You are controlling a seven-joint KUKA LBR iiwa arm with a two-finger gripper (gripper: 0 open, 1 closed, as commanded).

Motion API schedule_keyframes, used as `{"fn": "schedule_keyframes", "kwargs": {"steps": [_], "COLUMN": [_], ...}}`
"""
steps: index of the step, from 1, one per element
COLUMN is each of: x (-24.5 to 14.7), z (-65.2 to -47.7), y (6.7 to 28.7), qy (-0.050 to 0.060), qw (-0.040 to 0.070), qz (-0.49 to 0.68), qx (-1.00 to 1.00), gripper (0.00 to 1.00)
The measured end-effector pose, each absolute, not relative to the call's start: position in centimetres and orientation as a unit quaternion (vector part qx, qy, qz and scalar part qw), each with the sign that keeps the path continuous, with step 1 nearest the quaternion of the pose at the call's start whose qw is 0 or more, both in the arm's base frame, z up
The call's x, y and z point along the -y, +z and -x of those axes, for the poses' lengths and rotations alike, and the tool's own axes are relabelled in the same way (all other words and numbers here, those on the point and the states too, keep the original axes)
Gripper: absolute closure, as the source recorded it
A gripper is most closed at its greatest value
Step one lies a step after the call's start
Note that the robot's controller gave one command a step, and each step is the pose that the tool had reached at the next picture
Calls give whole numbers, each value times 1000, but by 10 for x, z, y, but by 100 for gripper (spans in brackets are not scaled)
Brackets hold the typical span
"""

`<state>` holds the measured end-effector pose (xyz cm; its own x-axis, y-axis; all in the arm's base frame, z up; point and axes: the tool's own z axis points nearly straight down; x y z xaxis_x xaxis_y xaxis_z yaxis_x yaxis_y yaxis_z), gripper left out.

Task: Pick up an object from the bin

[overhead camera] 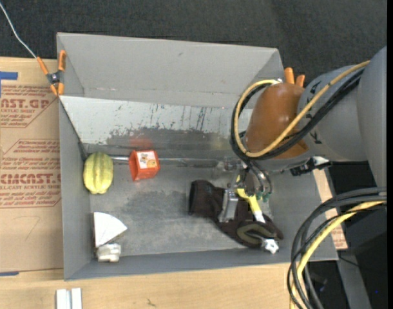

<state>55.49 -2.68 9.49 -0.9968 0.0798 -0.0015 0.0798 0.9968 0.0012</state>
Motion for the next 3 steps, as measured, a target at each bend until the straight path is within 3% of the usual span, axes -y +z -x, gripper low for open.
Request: {"fn": "schedule_keyframes", "kwargs": {"steps": [1,3], "x": [34,34], "z": [-539,-539], "y": [71,71], "qy": [0,0], "qw": [1,1], "qz": [-120,-120], "qx": [-993,-993], "gripper": [100,100]}}
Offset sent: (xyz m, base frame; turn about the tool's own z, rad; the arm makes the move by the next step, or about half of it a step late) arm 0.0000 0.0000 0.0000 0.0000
